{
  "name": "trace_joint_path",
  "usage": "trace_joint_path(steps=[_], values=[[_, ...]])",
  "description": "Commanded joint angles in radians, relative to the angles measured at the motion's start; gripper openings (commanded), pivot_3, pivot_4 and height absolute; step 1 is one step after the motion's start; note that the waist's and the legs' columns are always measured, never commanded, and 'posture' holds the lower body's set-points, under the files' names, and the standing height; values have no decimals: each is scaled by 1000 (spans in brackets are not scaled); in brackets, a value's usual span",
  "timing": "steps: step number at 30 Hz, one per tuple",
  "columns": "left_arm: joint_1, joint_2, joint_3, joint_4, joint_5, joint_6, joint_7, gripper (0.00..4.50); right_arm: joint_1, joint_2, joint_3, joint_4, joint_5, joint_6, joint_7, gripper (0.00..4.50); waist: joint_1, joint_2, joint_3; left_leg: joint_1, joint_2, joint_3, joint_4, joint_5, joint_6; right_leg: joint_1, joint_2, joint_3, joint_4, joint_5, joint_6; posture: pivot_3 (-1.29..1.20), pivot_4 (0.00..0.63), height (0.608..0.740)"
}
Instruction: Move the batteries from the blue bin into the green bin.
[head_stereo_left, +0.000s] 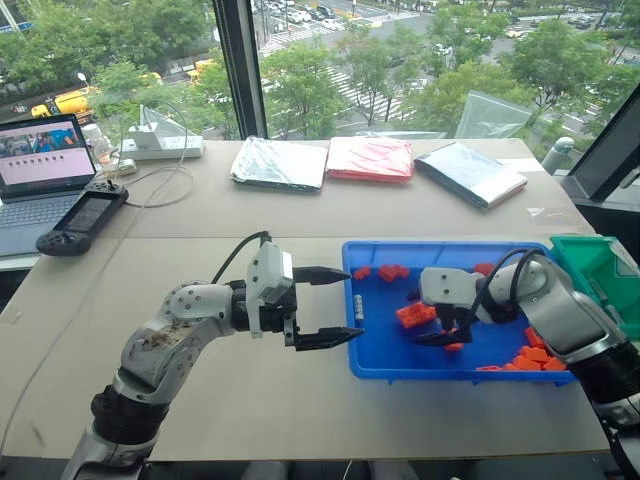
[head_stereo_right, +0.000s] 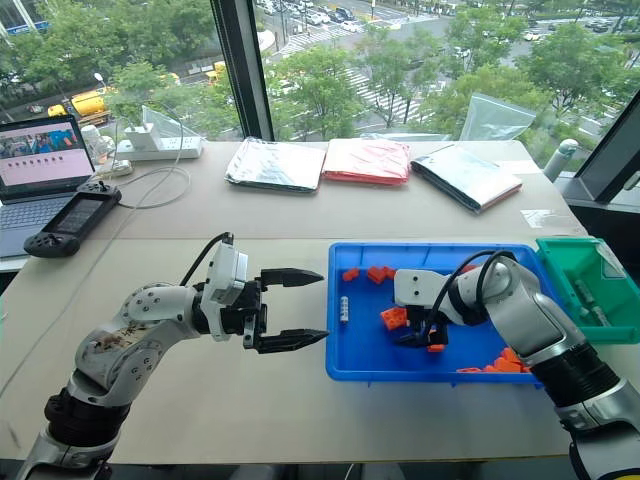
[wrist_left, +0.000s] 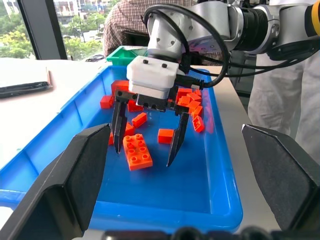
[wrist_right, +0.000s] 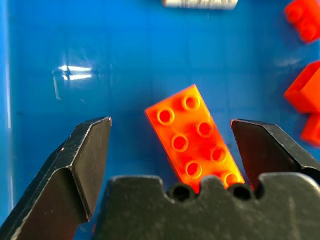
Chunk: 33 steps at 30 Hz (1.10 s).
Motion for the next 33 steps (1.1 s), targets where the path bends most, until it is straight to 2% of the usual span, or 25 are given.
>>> trace_joint_path(steps=[1, 4, 7, 14, 18, 27, 30, 33], values=[[-12, -8, -9, -29, 4, -36, -8, 4500, -36, 13, -17, 15, -21, -15, 3, 4440, -1, 0, 0, 0, 0, 0, 0, 0, 0, 0, 0, 0, 0, 0, 0, 0, 150, 740], [-15, -11, -12, -41, 0, -26, -2, 4500, -39, 20, -23, 18, -20, 0, 11, 4440, -1, 0, 0, 0, 0, 0, 0, 0, 0, 0, 0, 0, 0, 0, 0, 0, 150, 740], [-21, -10, -10, -46, -7, -16, 3, 4500, -30, 20, -35, -3, -6, 5, 29, 3741, -1, 0, 0, 0, 0, 0, 0, 0, 0, 0, 0, 0, 0, 0, 0, 0, 150, 740], [-36, -9, -10, -44, -11, -7, 7, 4500, -26, 23, -39, -10, -16, 7, 22, 1398, -1, 0, 0, 0, 0, 0, 0, 0, 0, 0, 0, 0, 0, 0, 0, 0, 150, 740], [-39, -12, -14, -39, -10, -8, 8, 4500, -24, 17, -59, -31, -5, 28, 13, 1387, -1, 0, 0, 0, 0, 0, 0, 0, 0, 0, 0, 0, 0, 0, 0, 0, 150, 740], [-18, -1, -9, -47, -5, -12, 8, 4500, 74, -89, -305, -232, 150, 244, -10, 1387, 2, 0, 0, 0, 0, -1, 0, 0, 0, 0, 0, 0, 0, 0, 0, 0, 150, 740], [-11, 0, -10, -51, -6, -12, 9, 4500, 110, -127, -362, -221, 139, 334, -69, 1387, 2, 0, 0, 0, 0, 0, 0, 0, 0, 0, 0, 0, 0, 0, 0, 0, 150, 740], [-9, -1, -14, -51, -7, -11, 10, 4500, 120, -135, -354, -132, 70, 402, -180, 1387, 1, 0, 0, 0, 0, 0, 0, 0, 0, 0, 0, 0, 0, 0, 0, 0, 150, 740]])
